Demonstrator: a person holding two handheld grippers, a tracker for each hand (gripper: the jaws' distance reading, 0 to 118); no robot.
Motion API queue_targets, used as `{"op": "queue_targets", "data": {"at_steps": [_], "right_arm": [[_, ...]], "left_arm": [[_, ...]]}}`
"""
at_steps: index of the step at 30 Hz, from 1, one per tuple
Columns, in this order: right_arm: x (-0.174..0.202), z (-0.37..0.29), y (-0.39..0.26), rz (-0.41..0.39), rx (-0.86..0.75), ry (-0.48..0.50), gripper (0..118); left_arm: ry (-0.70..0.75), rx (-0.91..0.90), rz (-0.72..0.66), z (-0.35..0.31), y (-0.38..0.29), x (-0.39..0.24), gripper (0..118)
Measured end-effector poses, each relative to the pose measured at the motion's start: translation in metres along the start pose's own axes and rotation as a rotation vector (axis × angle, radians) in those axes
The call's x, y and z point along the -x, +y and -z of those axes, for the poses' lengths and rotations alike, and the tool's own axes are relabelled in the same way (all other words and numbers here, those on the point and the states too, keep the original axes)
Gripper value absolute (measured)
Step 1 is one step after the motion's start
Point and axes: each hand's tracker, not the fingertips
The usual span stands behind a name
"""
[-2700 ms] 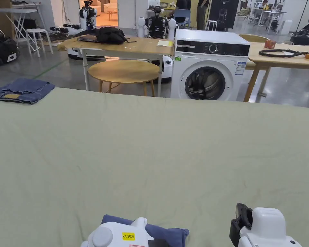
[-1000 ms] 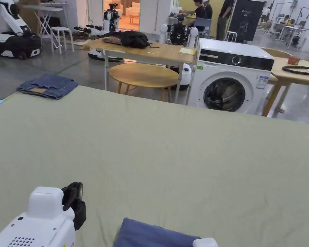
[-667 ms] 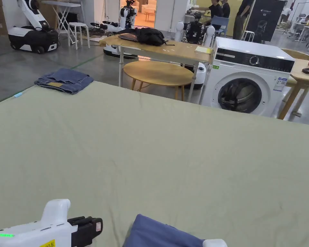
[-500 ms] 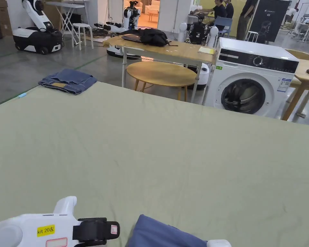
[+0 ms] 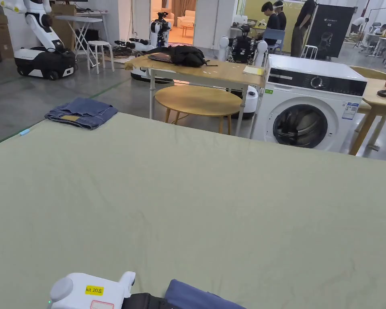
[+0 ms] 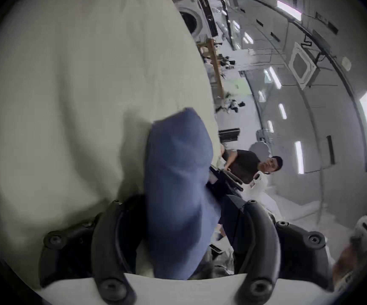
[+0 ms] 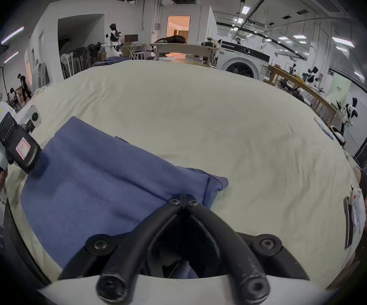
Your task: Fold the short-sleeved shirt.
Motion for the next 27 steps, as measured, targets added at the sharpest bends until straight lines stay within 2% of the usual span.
{"op": "queue_targets", "data": {"at_steps": [5,6,7,8,9,10,11,13,20,27], "right_arm": [[-0.001,-0.001,0.0,0.014,-0.001,0.003,0],[-0.002,0.0,0.0,0.017,0.0,0.005,0],[-0.003,0.0,0.0,0.021,0.0,0.008,0],[-0.004,-0.001,0.0,0.024,-0.001,0.01,0],[-0.004,-0.002,-0.001,0.033,-0.002,0.026,0],[-0.004,-0.002,-0.001,0.034,-0.002,0.018,0],[-0.003,-0.002,-0.001,0.03,-0.004,0.017,0],[-0.002,-0.003,-0.002,0.021,-0.01,0.017,0],[-0.003,-0.011,0.0,-0.004,-0.048,0.018,0],[-0.013,-0.028,0.018,0.042,-0.182,-0.002,0]], "left_arm": [[0.012,-0.019,0.011,0.018,0.003,0.0,67],[0.049,-0.024,0.049,0.019,0.0,-0.004,59],[0.112,-0.034,0.069,0.021,-0.005,-0.008,32],[0.199,-0.034,0.085,0.022,-0.006,-0.008,18],[0.2,-0.046,0.029,0.023,-0.009,-0.005,17],[0.108,-0.068,-0.036,0.021,-0.013,0.0,15],[0.076,-0.077,-0.043,0.017,-0.014,-0.001,14],[0.115,-0.071,-0.007,0.018,-0.018,-0.005,14],[0.086,-0.091,0.01,0.007,-0.017,-0.024,14],[0.162,-0.096,0.006,-0.038,-0.004,-0.044,14]]}}
